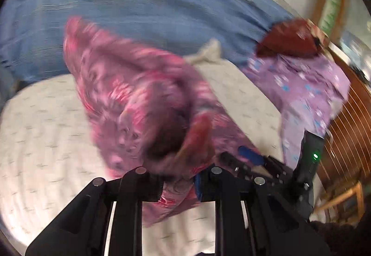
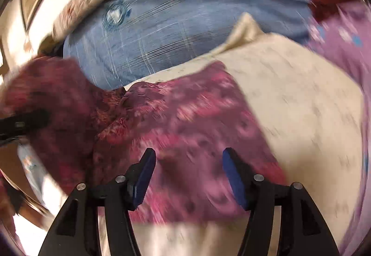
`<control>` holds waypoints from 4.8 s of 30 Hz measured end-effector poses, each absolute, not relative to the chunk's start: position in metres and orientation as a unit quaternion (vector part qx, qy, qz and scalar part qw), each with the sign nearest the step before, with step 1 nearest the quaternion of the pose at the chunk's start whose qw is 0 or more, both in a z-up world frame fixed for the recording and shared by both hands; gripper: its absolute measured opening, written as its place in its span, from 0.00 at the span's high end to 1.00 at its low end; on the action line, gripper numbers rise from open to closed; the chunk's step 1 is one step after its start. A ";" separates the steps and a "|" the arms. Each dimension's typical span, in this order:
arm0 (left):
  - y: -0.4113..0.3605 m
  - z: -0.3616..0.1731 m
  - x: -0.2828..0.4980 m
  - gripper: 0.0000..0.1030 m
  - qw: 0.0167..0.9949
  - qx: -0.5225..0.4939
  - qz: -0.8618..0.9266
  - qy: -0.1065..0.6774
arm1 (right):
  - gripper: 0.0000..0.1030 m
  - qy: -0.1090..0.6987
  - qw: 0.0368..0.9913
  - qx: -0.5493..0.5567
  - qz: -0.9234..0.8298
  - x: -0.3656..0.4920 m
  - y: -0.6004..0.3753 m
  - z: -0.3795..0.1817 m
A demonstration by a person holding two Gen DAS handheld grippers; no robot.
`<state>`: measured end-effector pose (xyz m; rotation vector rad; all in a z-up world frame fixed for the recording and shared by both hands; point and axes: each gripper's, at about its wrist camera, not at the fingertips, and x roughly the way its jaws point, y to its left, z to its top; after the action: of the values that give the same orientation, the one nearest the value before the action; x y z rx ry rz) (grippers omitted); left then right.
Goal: Fold small clothes
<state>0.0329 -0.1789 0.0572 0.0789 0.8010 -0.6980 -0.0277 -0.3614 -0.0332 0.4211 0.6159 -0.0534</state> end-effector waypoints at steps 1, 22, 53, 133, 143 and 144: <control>-0.189 0.050 0.035 0.83 0.850 0.040 -0.342 0.398 | 0.40 0.303 0.928 0.217 -0.030 -0.034 -0.367 -0.035; -0.164 0.092 0.163 0.25 0.770 0.001 -0.318 0.553 | 0.27 0.284 0.913 0.287 0.063 -0.043 -0.343 -0.013; -0.293 0.000 0.208 0.94 0.723 0.050 -0.240 0.645 | 0.87 0.291 0.896 0.306 0.139 -0.013 -0.348 -0.036; -0.153 -0.019 0.076 0.29 0.715 -0.146 -0.297 0.616 | 0.76 0.402 0.888 0.222 -0.003 0.017 -0.423 -0.006; -0.158 -0.038 0.047 0.28 0.728 -0.092 -0.290 0.614 | 0.95 0.392 0.890 0.231 -0.025 -0.046 -0.424 -0.010; -0.160 -0.044 0.045 0.30 0.733 -0.086 -0.284 0.612 | 0.96 0.408 0.884 0.226 -0.037 -0.044 -0.425 -0.022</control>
<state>0.0452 -0.1605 -0.0435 -0.1892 1.3464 -0.6249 -0.0440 -0.4255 -0.0216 0.4706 0.8481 -0.0765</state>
